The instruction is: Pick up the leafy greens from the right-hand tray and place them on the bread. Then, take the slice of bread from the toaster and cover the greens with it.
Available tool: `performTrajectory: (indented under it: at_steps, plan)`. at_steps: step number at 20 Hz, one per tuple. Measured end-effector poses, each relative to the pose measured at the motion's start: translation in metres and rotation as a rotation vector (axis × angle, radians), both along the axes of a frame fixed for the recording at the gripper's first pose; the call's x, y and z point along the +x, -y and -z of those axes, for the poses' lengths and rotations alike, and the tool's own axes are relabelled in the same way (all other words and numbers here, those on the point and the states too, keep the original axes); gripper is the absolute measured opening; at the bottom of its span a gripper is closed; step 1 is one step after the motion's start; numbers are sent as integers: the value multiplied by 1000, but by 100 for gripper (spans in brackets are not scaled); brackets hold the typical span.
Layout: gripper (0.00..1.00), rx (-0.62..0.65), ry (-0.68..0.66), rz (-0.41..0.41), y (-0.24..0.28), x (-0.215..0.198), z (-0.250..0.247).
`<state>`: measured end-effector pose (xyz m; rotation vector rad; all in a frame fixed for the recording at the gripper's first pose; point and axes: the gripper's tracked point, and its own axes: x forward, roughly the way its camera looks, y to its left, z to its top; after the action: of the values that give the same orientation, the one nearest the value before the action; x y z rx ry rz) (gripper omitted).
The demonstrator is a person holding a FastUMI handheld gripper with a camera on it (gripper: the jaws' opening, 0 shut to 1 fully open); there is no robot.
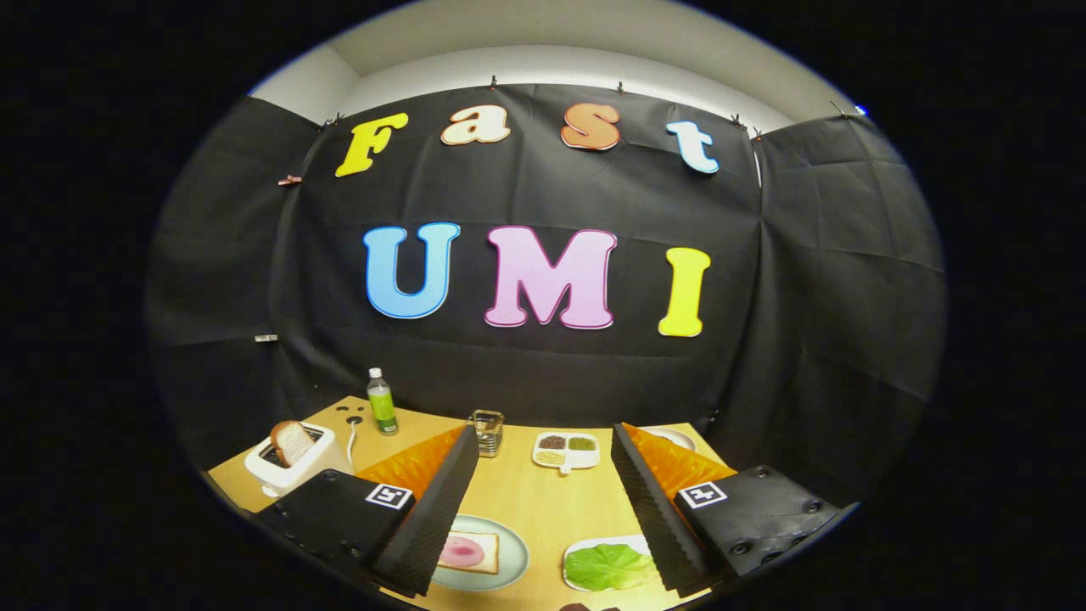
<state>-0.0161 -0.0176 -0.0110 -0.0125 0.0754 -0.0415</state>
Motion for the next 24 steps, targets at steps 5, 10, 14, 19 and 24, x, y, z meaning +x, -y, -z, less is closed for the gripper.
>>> performTrajectory:
  at_steps: [5, 10, 14, 19, 24]
  plan:
    - [98, 19, -102, 7, 37, 0, 43]
    - [98, 11, -299, -49, 76, 11, 122]
    - [98, 28, -488, -117, 93, 16, 208]
    - [98, 17, -692, -196, 95, 10, 292]
    - [99, -21, -805, -276, 85, 4, 340]
